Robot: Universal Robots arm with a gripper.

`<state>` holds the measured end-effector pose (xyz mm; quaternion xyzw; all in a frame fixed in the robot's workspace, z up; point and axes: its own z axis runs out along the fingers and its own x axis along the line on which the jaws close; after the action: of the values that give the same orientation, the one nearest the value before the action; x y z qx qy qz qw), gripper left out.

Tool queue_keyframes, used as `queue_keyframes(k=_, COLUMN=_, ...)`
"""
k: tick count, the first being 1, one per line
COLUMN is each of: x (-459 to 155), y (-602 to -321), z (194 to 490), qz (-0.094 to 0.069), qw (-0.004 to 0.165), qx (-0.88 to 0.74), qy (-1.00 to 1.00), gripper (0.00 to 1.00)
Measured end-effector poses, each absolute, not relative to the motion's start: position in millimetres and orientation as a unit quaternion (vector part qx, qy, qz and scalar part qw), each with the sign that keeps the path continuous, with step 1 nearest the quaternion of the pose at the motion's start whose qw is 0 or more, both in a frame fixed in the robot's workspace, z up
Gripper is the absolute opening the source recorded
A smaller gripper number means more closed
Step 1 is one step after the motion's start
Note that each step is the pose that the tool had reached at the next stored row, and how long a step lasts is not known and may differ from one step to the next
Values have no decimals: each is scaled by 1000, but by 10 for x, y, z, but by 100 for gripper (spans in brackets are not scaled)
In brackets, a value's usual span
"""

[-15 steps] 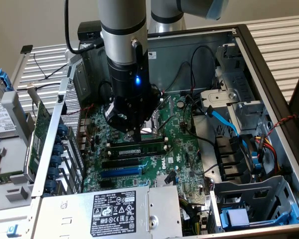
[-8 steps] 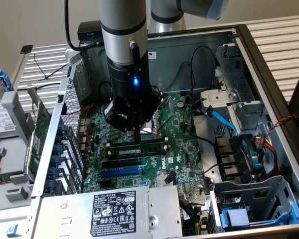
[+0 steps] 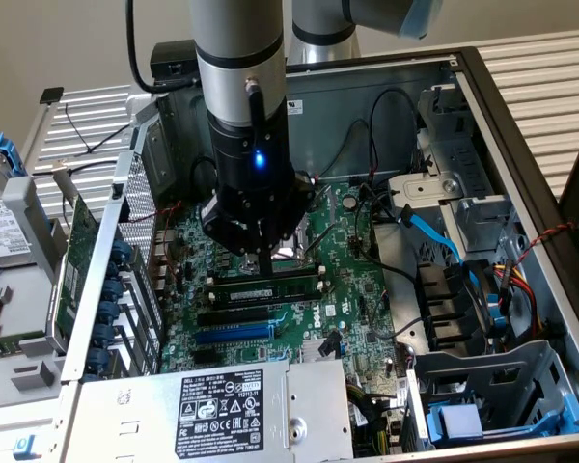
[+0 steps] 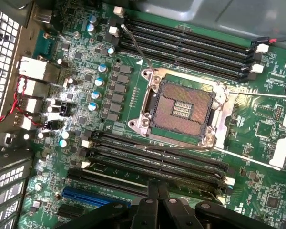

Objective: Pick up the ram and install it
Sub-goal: 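Press down the ram until it locks into place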

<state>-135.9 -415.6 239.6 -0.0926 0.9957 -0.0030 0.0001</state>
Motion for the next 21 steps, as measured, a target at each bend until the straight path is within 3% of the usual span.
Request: queue_keyframes(k=21, x=-1359, y=-4156, z=2386, qz=-16, qw=-2, qx=13, qy=1000, gripper=10)
